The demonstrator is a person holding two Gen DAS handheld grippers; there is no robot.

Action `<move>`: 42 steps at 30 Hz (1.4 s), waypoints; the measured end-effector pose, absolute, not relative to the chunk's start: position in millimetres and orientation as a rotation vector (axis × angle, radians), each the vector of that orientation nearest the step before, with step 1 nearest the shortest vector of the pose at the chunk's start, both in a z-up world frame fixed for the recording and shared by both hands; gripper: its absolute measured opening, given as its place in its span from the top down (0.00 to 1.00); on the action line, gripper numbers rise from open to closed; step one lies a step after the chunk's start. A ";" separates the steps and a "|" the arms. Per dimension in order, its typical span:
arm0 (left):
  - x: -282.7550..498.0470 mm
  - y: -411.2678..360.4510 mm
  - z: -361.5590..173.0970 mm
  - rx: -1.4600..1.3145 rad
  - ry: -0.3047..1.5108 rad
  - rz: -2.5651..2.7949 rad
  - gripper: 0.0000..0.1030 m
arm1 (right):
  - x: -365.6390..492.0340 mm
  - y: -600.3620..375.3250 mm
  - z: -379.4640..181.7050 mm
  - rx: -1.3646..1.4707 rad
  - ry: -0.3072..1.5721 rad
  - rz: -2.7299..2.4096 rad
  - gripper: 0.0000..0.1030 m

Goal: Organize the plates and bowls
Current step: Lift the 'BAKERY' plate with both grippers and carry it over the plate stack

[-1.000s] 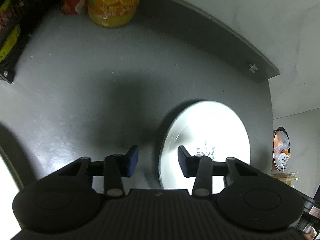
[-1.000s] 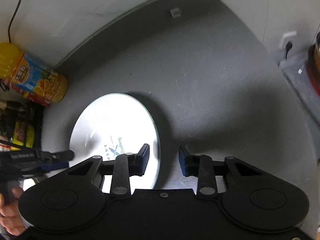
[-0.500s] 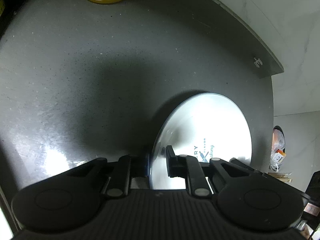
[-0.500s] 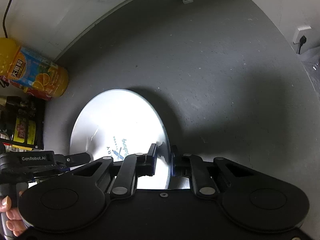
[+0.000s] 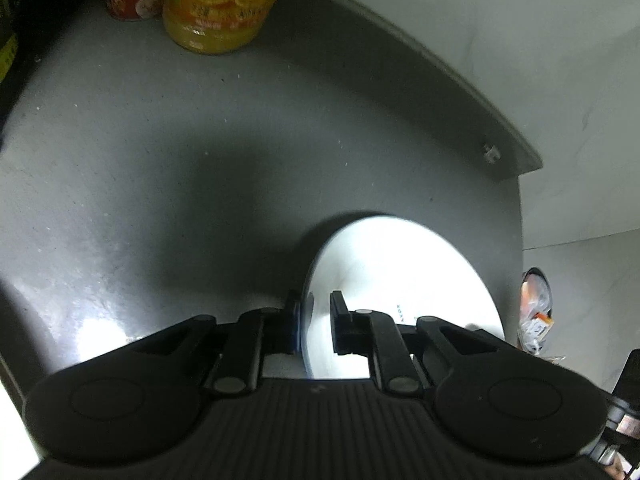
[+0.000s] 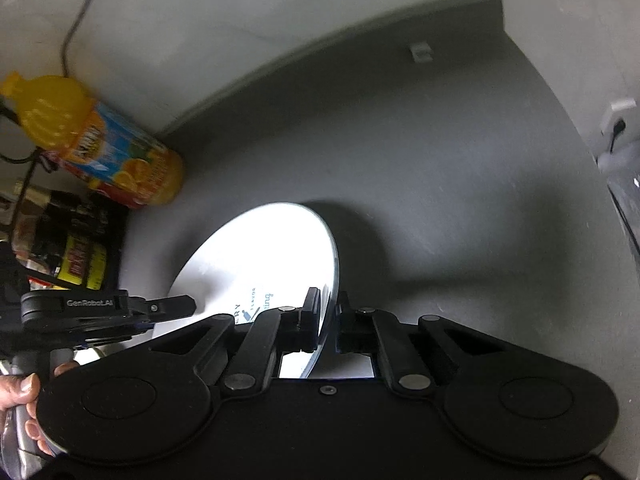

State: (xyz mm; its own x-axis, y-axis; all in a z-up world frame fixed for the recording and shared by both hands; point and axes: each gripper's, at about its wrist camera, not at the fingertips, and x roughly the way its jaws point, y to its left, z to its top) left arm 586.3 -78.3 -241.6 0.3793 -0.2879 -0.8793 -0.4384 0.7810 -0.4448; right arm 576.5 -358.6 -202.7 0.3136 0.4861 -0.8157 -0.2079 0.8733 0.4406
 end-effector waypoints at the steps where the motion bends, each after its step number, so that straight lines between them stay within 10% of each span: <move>1: 583.8 -75.2 -237.7 -0.711 1.194 0.105 0.88 | 575.5 -357.1 -197.7 0.274 1.160 0.469 0.93; 42: 410.5 75.1 -167.7 -0.834 0.995 0.146 0.93 | 464.8 -215.6 -153.6 0.249 1.121 0.648 0.93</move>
